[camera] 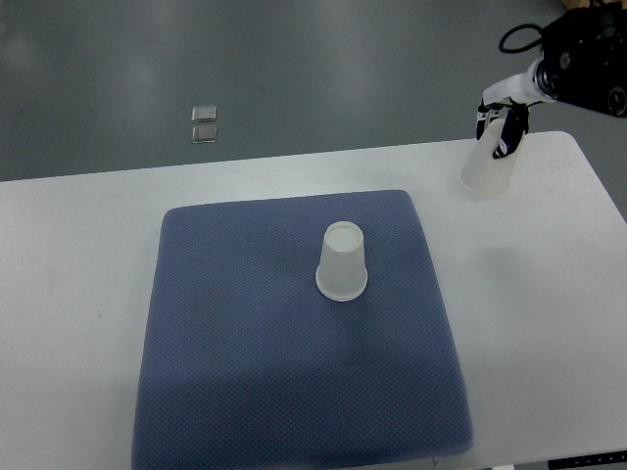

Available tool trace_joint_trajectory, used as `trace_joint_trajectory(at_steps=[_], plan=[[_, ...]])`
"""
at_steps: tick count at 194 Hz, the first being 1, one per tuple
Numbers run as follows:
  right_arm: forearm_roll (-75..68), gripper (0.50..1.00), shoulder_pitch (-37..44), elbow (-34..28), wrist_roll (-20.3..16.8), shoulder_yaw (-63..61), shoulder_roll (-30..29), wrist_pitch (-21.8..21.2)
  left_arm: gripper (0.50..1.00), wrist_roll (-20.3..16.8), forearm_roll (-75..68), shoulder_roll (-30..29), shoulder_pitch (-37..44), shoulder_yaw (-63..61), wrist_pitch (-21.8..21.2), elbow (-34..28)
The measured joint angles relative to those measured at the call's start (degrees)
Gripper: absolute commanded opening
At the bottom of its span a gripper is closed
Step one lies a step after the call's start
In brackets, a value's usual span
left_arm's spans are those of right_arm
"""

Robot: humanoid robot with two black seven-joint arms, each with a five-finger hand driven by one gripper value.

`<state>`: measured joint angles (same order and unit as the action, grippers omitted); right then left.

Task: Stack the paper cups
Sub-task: 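Lift the cup and carry it above the cup on the pad, then lower the held cup down over the upside-down cup on the pad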

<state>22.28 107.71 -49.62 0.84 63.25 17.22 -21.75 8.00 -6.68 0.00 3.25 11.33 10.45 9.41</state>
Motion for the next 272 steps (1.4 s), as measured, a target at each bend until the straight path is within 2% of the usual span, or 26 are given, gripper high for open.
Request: trace_joint_trajectory(at_steps=[23,54,96,144,207,272], plan=[[0.71,0.621,11.47,-7.98,-0.02,0.01,2.46,-3.09,1.0,0.0,0.0,0.0,-0.06,0.0,0.0,0.13],[0.83,0.621,24.59,-16.22,-0.05,-0.03,4.07,-7.84,1.0,0.0,0.0,0.0,-0.09,0.0,0.0,0.17],[0.83,0.621,34.78,-22.69,-0.05,-0.17,3.89,-10.86,1.0,0.0,0.0,0.0,-0.09,0.0,0.0,0.14],[-4.25,0.621,35.15,-23.4,-0.07,-3.29,-1.08,-9.51,1.0,0.0,0.0,0.0,-0.09,0.0,0.0,0.08],[-13.2,0.621,31.26,-23.4,-0.13,-4.43,-14.48,-2.14,1.0,0.0,0.0,0.0,-0.13,0.0,0.0,0.0],[-13.39,0.623,26.35,-23.33,-0.14,-4.29,-17.18,1.25,1.0,0.0,0.0,0.0,-0.08,0.0,0.0,-0.26]])
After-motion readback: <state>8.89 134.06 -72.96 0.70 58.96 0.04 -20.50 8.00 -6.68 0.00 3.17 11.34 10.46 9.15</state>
